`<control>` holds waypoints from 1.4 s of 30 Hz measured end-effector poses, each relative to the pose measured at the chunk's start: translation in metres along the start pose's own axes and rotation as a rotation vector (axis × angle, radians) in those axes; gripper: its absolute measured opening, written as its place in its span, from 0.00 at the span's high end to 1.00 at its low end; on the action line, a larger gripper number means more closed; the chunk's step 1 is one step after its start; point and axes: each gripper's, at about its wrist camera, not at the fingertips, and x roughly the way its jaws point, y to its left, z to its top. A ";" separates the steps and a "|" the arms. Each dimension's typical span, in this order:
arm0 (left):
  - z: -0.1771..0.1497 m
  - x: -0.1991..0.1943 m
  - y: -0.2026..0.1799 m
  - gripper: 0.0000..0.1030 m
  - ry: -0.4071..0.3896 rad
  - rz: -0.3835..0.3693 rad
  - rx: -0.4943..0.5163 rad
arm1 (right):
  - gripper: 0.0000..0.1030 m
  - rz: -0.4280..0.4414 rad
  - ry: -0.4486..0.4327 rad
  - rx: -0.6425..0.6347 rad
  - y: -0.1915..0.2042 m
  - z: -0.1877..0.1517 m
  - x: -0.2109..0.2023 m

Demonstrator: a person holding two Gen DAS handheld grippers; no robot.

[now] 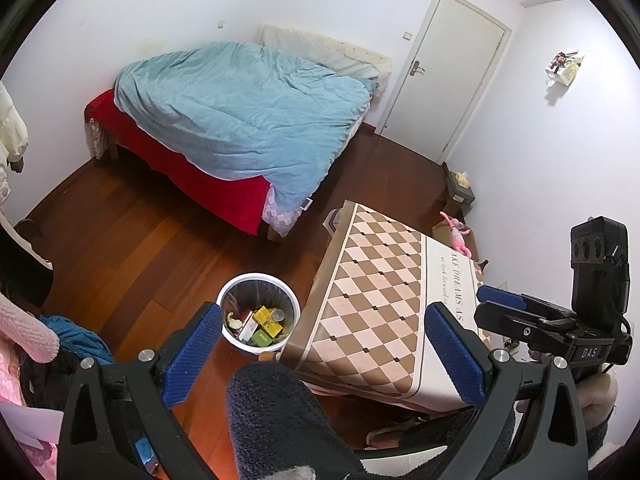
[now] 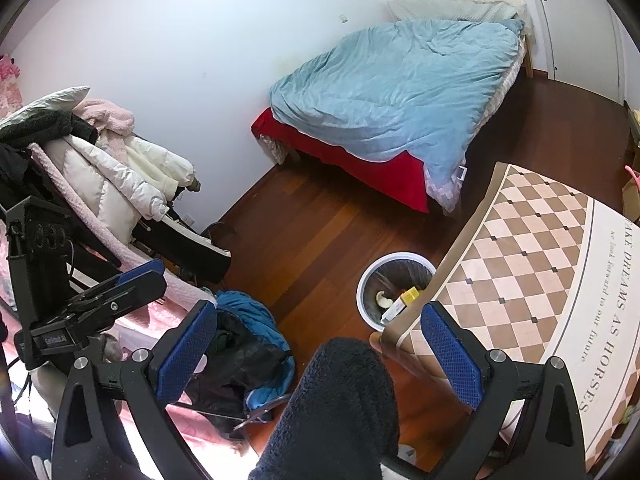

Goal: Collect trash

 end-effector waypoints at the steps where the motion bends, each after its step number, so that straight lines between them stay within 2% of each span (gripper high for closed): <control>1: 0.001 0.000 -0.001 0.00 0.000 -0.002 0.003 | 0.00 -0.001 -0.002 -0.001 0.000 0.000 -0.001; 42: 0.003 0.003 -0.017 0.00 -0.006 -0.058 0.021 | 0.00 -0.001 -0.026 -0.015 -0.005 0.003 -0.020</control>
